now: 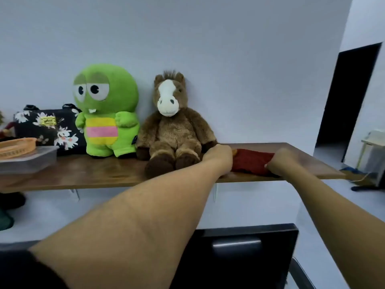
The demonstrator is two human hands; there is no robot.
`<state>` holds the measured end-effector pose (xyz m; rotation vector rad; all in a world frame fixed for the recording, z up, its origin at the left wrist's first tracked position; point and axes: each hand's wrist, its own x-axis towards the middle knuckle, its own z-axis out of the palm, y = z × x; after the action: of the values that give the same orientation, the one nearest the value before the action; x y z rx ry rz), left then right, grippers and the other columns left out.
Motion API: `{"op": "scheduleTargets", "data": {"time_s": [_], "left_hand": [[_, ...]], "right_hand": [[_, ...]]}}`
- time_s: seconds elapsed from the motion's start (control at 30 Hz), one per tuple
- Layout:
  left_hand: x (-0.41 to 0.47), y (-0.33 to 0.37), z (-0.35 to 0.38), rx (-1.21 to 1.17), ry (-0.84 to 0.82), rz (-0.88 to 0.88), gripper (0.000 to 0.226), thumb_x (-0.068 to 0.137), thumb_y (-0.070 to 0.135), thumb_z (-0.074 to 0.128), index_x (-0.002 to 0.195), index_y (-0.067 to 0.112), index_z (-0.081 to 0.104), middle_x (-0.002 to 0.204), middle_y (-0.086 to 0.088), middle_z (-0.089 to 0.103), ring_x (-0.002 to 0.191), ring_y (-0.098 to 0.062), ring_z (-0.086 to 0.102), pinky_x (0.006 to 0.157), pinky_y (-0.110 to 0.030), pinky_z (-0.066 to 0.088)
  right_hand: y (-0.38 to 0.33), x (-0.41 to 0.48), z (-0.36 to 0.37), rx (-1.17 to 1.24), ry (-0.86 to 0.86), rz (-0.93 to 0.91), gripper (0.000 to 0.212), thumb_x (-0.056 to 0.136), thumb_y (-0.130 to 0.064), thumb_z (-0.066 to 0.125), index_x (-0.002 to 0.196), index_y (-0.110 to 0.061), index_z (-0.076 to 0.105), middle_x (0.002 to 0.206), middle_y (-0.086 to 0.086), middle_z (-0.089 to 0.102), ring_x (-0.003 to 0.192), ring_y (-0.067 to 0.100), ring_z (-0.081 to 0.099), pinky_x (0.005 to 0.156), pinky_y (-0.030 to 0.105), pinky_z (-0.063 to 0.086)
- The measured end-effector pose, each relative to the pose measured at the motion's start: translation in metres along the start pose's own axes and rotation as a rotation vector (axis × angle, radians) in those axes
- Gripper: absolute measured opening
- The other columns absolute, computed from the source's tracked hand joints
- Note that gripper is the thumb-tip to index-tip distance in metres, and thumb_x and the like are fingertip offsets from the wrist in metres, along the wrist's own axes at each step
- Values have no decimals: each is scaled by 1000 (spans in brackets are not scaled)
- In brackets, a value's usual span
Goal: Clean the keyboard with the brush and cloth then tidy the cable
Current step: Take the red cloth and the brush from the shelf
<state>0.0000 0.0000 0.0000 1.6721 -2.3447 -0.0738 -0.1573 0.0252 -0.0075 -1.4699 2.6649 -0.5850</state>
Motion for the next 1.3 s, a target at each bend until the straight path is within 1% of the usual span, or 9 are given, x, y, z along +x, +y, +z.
{"op": "scheduleTargets", "data": {"time_s": [0.2, 0.33, 0.47, 0.63, 0.7, 0.83, 0.97, 1.13, 1.3], "left_hand": [[-13, -6, -22, -155, -27, -118, 20, 89, -2, 52, 107, 2, 58, 98, -10, 58, 89, -26, 61, 53, -28, 42], [-28, 2, -54, -348, -38, -170, 6, 87, 3, 60, 82, 4, 58, 66, -6, 55, 53, -17, 52, 30, -17, 34], [-53, 22, -70, -690, -55, -203, 10, 85, 11, 63, 83, 5, 54, 82, -11, 65, 64, -20, 62, 49, -22, 46], [-118, 70, -79, -940, -139, -105, 4, 87, 1, 53, 85, 2, 56, 89, -14, 69, 56, -20, 57, 28, -12, 33], [-148, 95, -75, -1108, -207, -57, 12, 86, -7, 51, 93, -3, 59, 94, -18, 68, 57, -21, 60, 36, -18, 48], [-210, 124, -40, -1272, -348, -7, 21, 88, -8, 50, 106, 1, 51, 99, -19, 59, 68, -27, 64, 51, -31, 57], [-283, 119, 26, -1216, -450, -39, 23, 86, -8, 52, 79, 13, 47, 83, -16, 59, 75, -34, 69, 73, -51, 59], [-358, 71, 151, -1034, -574, -223, 19, 84, 1, 55, 92, 17, 52, 99, -12, 63, 83, -32, 70, 63, -42, 61], [-402, 11, 238, -881, -623, -455, 34, 82, 0, 58, 108, 15, 40, 108, -6, 53, 85, -35, 68, 60, -46, 61]], "right_hand": [[-6, -16, -9, 745, -188, 179, 11, 89, 2, 52, 100, -1, 50, 106, 18, 53, 94, 31, 52, 83, 39, 50], [0, -40, -38, 1117, -179, 252, 9, 92, 3, 49, 99, -2, 48, 104, 19, 55, 97, 33, 56, 83, 45, 54], [17, -66, -75, 1016, -83, 129, 14, 94, 2, 44, 105, -1, 53, 77, 10, 52, 74, 24, 56, 58, 24, 54], [59, -117, -123, 961, 82, -2, 32, 86, 12, 40, 95, -13, 59, 91, 16, 60, 89, 35, 65, 70, 36, 55], [80, -151, -137, 954, 122, -19, 42, 88, 11, 40, 110, -21, 58, 98, 10, 61, 78, 23, 60, 64, 26, 56], [127, -200, -134, 1034, 88, 51, 52, 83, 16, 35, 101, -23, 64, 105, 17, 65, 78, 23, 61, 66, 33, 55], [177, -254, -90, 977, 26, 165, 55, 81, 13, 38, 123, -17, 60, 109, 14, 65, 82, 24, 65, 59, 27, 53], [202, -332, -1, 994, -133, 265, 56, 84, 15, 35, 116, -23, 60, 95, 8, 65, 64, 16, 59, 48, 20, 46], [209, -389, 87, 970, -307, 278, 63, 82, 16, 35, 114, -32, 60, 102, -3, 67, 83, 12, 63, 67, 25, 50]]}}
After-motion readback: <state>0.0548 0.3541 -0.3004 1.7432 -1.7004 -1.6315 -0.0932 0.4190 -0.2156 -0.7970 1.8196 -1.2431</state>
